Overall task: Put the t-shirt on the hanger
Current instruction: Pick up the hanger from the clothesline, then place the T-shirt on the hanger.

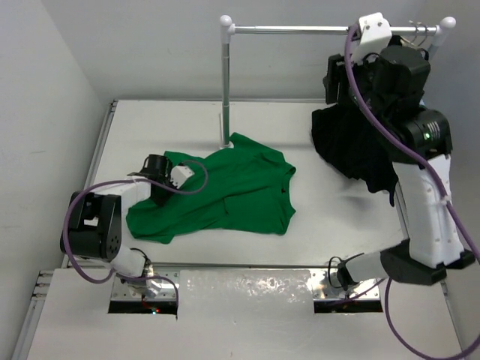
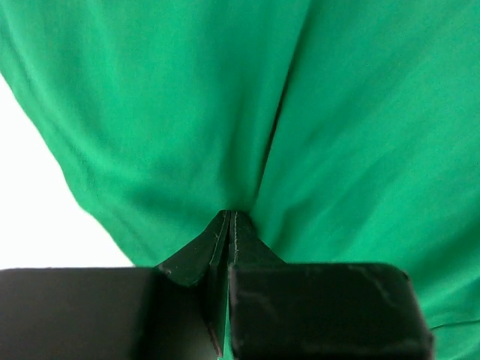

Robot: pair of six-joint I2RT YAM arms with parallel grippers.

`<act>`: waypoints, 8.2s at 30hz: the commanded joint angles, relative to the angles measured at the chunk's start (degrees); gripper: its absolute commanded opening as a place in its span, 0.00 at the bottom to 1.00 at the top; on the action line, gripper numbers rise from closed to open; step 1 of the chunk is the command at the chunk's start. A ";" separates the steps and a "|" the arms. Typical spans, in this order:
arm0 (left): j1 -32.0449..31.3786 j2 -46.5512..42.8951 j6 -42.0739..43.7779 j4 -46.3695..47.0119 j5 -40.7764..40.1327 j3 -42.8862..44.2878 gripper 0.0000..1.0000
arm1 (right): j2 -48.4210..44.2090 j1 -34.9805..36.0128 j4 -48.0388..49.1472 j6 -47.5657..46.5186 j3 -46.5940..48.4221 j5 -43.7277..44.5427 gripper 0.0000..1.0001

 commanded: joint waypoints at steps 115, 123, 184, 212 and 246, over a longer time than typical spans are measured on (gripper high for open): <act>-33.07 28.86 -18.64 -9.85 9.17 42.48 0.00 | -25.19 -13.85 25.98 10.30 -86.37 -27.15 0.00; -30.96 14.61 -12.85 -17.91 5.82 26.80 0.00 | -28.09 -12.71 25.99 10.66 -87.78 -28.84 0.00; -43.27 32.45 -15.65 -23.57 29.21 63.45 0.72 | -31.08 -14.64 16.76 11.28 -85.93 -12.76 0.00; -41.07 39.92 -17.67 -15.04 2.77 60.90 0.00 | -31.78 -14.55 17.38 10.93 -87.34 -14.43 0.00; -35.36 34.20 -24.27 -10.03 0.46 64.50 0.00 | -35.30 5.22 22.29 22.61 -92.61 -24.18 0.00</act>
